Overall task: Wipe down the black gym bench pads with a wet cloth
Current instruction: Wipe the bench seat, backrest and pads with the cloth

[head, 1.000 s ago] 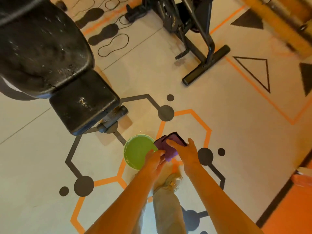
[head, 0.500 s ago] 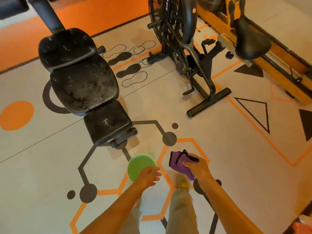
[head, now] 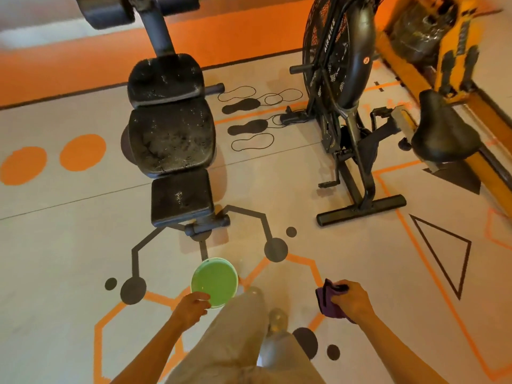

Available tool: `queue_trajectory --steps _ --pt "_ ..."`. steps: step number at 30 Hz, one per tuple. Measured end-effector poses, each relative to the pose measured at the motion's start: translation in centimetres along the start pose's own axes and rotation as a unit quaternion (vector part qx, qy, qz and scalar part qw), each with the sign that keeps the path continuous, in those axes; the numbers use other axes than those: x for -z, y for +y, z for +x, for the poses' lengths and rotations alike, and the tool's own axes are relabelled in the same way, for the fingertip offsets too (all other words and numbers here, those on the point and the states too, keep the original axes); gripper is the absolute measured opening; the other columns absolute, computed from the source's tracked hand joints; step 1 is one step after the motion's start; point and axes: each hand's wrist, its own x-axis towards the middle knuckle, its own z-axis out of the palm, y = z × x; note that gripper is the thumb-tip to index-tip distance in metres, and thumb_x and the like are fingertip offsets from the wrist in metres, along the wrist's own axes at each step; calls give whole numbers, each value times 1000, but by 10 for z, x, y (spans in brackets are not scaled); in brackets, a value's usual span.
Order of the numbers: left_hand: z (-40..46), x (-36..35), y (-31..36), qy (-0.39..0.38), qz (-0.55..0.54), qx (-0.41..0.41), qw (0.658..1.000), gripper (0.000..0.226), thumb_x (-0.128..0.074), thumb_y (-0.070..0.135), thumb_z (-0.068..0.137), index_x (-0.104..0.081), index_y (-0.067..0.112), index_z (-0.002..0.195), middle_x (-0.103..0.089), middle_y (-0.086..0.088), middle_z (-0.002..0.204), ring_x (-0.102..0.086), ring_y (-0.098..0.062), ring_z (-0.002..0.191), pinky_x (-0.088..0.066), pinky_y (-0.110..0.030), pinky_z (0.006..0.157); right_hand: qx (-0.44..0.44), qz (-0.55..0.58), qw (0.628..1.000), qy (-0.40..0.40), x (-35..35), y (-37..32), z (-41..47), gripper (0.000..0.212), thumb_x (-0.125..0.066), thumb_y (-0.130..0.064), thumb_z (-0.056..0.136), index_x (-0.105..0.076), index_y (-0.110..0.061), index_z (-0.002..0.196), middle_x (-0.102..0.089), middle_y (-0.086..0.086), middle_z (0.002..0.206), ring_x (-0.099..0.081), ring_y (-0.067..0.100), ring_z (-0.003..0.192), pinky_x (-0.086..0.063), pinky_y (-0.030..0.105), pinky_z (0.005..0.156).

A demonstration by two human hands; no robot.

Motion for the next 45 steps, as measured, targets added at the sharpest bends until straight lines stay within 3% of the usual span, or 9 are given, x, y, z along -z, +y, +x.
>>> queue_trajectory --steps 4,8,15,22,27,31,35,40,45 --pt "15 -22 31 -15 41 22 999 21 -52 -15 89 -59 4 86 -54 -11 72 -51 -18 56 -34 -10 34 6 -70 997 -19 27 -25 38 13 -64 -1 82 -58 -12 84 -60 12 85 -54 27 80 -40 29 70" --pt "44 -34 85 -22 83 10 996 22 -46 -12 94 -56 4 83 -50 -9 68 -51 -5 38 -34 -10 35 18 -131 991 -28 55 -63 81 8 -66 -7 80 -59 -12 81 -62 14 82 -56 28 76 -42 29 65" --pt "100 -14 202 -25 110 -43 993 25 -62 6 84 -63 5 108 -66 -19 103 -61 -28 88 -50 -33 82 13 -194 981 -5 108 -148 142 14 -67 -13 79 -57 -16 87 -68 13 99 -58 25 81 -52 34 74" --pt "150 5 279 12 102 -94 990 10 -59 17 93 -66 14 98 -70 -14 105 -67 -30 101 -53 -43 94 2 -226 974 -23 135 -232 205 8 -62 -23 83 -55 -20 80 -62 5 88 -63 24 87 -48 30 71" --pt "199 5 289 57 -15 -9 998 17 -66 14 68 -70 8 83 -70 -15 84 -66 -30 84 -54 -46 83 48 -239 969 -36 159 -300 268 20 -55 -33 92 -55 -15 84 -64 11 99 -59 26 92 -48 32 86" --pt "176 -16 342 91 -162 80 979 28 -46 -14 91 -54 0 68 -55 -10 50 -53 -15 35 -41 -15 38 75 -263 961 -49 191 -366 312 32 -52 -47 91 -61 -17 91 -68 11 105 -62 27 96 -47 30 84" --pt "180 -37 394 123 -190 51 973 34 -49 -18 90 -53 8 68 -51 -5 62 -50 -6 43 -37 -11 39 120 -314 939 -74 219 -433 360 19 -58 -34 90 -58 -15 87 -62 8 91 -63 29 101 -47 30 83" --pt "205 -44 433 79 -181 47 979 18 -55 -5 90 -61 11 86 -60 -6 92 -56 -25 90 -46 -39 85 151 -353 917 -110 228 -506 404 14 -61 -25 90 -58 -13 84 -63 11 87 -59 28 85 -50 36 82" --pt "231 -25 493 102 -142 33 984 37 -30 -15 98 -54 -1 73 -51 -14 71 -55 -24 52 -41 -15 38 173 -336 919 -113 213 -572 439 18 -64 -25 90 -57 -13 78 -59 7 74 -55 24 73 -44 30 65"
